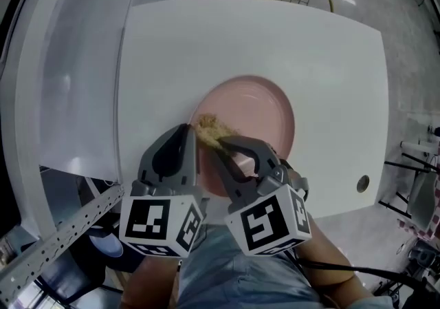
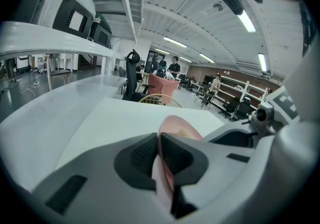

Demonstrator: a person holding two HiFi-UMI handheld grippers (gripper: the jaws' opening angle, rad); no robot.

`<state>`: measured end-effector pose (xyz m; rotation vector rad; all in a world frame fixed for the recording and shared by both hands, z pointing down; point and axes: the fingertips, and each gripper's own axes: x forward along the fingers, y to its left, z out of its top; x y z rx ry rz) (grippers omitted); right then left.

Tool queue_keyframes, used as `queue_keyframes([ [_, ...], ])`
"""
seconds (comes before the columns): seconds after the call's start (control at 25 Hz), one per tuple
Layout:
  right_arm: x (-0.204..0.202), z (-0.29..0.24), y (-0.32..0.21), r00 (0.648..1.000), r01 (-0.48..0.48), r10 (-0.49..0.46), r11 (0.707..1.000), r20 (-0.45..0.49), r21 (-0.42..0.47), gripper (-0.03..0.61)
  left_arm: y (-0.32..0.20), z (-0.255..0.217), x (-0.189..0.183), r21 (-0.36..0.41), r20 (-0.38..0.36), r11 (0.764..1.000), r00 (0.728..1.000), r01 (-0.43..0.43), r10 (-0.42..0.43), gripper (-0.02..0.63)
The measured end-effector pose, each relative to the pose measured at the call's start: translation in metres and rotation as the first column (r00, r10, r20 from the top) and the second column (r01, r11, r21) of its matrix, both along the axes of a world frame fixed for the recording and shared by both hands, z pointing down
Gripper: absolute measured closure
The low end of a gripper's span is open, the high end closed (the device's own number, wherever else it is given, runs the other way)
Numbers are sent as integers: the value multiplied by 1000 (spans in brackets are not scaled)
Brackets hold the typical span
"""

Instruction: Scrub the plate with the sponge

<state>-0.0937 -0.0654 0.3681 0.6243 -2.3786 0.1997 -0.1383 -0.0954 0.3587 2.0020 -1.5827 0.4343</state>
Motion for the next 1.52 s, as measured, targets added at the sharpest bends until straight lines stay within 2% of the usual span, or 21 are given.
queue_keyframes([
  [0.32,11,10,35,997,76,-75,995,13,-70,533,4,3,3,-9,17,1000,1000,-9,9,584],
  [0.6,35,28,53,999,40,-42,990,-11,-138,534,3,3,-2,-12,41,1000,999,-1,1,584],
  [0.72,47,33,53,1000,-6,2,986,-24,-164,534,2,2,0,-11,49,1000,999,4,-4,584],
  [0.84,63,40,48,994,-95,83,975,-65,-201,534,1,1,-1,-12,53,1000,998,14,-13,584],
  [1.0,92,49,33,967,-242,218,946,-130,-214,534,0,-2,-3,-12,65,1000,998,24,-24,584],
  [1.12,112,54,21,945,-320,295,922,-140,-216,534,1,-4,0,-10,75,1000,997,16,-15,584],
  [1.28,126,53,3,924,-381,361,899,-129,-216,534,2,-7,7,-9,84,1000,996,-1,1,584],
  [1.52,135,50,-20,903,-430,413,879,-120,-207,534,0,-10,13,-6,86,1000,996,-24,24,584],
])
